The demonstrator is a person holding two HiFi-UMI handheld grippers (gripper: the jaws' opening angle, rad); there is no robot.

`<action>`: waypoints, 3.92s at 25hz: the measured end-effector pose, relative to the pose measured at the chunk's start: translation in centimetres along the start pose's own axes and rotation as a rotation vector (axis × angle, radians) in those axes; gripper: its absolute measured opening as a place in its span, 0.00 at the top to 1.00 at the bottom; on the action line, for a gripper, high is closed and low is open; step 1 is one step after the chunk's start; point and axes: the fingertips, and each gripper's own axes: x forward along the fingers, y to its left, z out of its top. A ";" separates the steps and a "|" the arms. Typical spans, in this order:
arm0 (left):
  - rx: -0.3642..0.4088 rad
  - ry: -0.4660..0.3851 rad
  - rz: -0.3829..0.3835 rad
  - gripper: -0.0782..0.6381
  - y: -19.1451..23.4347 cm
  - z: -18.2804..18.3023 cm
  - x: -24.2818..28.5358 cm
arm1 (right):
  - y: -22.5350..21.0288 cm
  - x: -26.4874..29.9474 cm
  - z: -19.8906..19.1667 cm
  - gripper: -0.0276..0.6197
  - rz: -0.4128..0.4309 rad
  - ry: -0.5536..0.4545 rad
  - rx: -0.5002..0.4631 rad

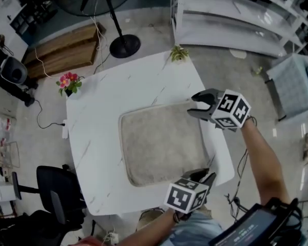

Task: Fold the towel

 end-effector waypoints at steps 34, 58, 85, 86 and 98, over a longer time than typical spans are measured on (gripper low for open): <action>0.009 -0.186 0.166 0.77 12.3 -2.9 -20.4 | 11.2 -5.1 -11.1 0.90 -0.360 -0.136 0.933; -0.137 -0.412 0.258 0.77 17.3 -5.5 -31.6 | 24.0 16.7 2.9 0.90 -0.160 0.328 0.022; -0.170 -0.401 0.287 0.77 19.3 -5.6 -31.2 | 30.8 13.7 0.0 0.67 -0.040 0.233 0.173; -0.171 -0.396 0.290 0.77 19.4 -5.6 -31.1 | 31.1 14.4 -1.2 0.73 -0.054 0.270 0.145; -0.204 -0.396 0.344 0.75 20.8 -6.2 -29.6 | 35.5 16.3 -2.5 0.61 0.130 0.344 -0.045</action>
